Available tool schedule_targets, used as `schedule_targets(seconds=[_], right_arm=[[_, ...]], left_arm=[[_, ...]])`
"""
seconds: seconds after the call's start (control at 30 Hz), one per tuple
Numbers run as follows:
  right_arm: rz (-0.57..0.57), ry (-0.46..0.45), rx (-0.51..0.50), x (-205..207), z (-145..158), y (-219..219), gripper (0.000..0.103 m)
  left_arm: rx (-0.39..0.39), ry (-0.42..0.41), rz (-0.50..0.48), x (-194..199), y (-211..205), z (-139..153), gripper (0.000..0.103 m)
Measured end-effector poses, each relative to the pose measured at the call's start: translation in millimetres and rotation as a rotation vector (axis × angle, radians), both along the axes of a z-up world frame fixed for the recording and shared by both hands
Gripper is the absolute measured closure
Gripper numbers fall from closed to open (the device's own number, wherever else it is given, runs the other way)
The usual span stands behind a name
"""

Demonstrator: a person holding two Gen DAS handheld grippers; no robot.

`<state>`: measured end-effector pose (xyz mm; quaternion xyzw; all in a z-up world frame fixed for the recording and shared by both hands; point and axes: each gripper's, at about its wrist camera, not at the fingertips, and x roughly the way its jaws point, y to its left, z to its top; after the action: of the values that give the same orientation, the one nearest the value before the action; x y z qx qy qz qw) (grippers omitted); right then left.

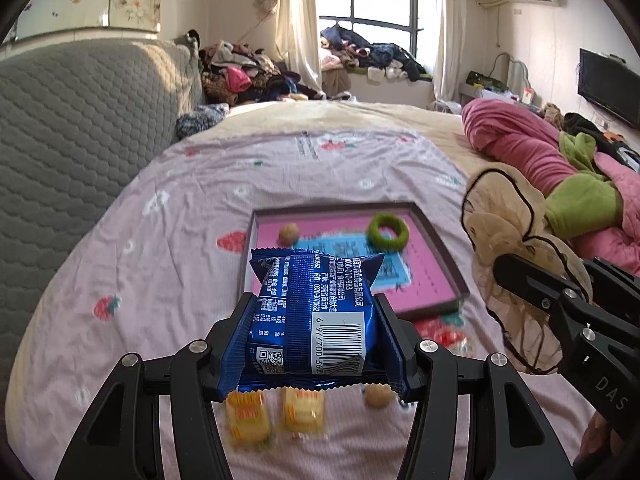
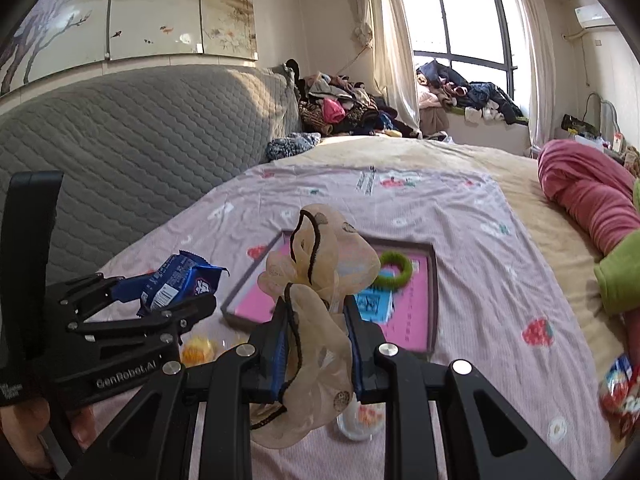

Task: Organize objects
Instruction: 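Lift and carry the blue packet and scrunchie toward the tray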

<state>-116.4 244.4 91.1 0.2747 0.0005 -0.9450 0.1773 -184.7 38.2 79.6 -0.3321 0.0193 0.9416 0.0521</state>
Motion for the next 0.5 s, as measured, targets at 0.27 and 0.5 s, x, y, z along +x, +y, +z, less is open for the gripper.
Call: schedule_targets(seconds=[0.27, 0.5], right_arm=[[-0.024, 0.039, -0.021, -41, 20, -10, 0.078], [-0.048, 0.057, -0.009, -76, 29, -6, 0.078]], left_arm=[[-0.014, 0.027, 0.004, -40, -2, 15, 0.044], [-0.021, 0.045, 0.018, -83, -7, 29, 0.044]])
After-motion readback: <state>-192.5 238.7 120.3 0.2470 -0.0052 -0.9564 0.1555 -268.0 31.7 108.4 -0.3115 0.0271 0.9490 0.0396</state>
